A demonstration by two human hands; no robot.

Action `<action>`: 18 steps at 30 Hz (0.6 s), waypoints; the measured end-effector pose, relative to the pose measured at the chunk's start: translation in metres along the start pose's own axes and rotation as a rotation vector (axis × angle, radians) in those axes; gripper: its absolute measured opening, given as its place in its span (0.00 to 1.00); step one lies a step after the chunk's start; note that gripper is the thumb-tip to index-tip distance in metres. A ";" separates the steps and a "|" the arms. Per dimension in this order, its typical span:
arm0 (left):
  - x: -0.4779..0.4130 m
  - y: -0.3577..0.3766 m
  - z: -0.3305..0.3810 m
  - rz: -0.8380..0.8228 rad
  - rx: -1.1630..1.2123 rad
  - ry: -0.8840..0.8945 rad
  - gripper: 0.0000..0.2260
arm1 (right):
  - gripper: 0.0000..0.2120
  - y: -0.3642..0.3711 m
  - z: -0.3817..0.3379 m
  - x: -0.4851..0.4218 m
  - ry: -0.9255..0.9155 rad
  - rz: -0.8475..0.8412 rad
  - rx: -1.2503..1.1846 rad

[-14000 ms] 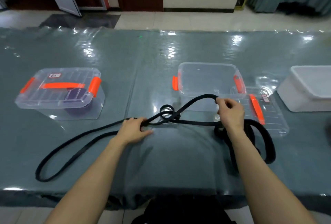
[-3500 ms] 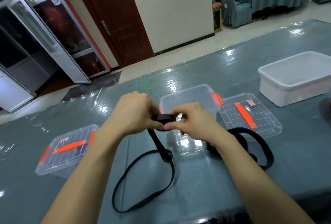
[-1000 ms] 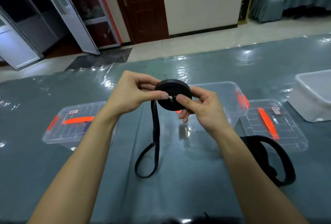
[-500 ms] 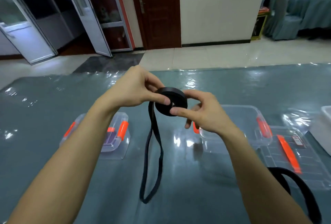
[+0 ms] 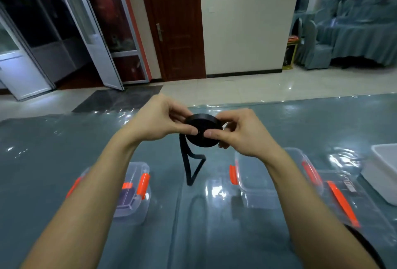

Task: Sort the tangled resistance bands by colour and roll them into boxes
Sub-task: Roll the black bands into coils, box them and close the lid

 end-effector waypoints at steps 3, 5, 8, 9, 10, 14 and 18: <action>-0.014 0.022 0.005 -0.186 -0.292 0.073 0.10 | 0.12 0.012 0.018 0.009 0.075 -0.069 0.125; -0.022 0.035 0.013 -0.254 -0.447 0.124 0.10 | 0.08 0.018 0.029 0.014 0.090 -0.060 0.167; -0.023 0.041 0.006 -0.258 -0.245 0.094 0.12 | 0.06 0.010 0.045 0.025 0.131 -0.011 -0.059; -0.020 0.043 0.001 -0.252 -0.121 0.058 0.14 | 0.06 0.004 0.050 0.030 0.153 0.001 -0.178; -0.017 0.047 -0.005 -0.232 -0.023 0.034 0.15 | 0.07 0.000 0.055 0.034 0.166 0.013 -0.290; -0.010 0.070 -0.010 -0.132 0.255 0.004 0.16 | 0.09 -0.012 0.074 0.048 0.221 -0.017 -0.509; -0.030 0.091 0.011 -0.295 -0.255 0.054 0.09 | 0.16 -0.022 0.089 0.062 0.258 -0.127 -0.138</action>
Point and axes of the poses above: each hand's wrist, its own x-axis away from the middle knuckle, its own y-axis out of the palm, z = x × y, the point moved 3 cm from there along -x, towards the middle knuckle, and after that the axes turned 10 degrees about y, right-handed, at the moved point
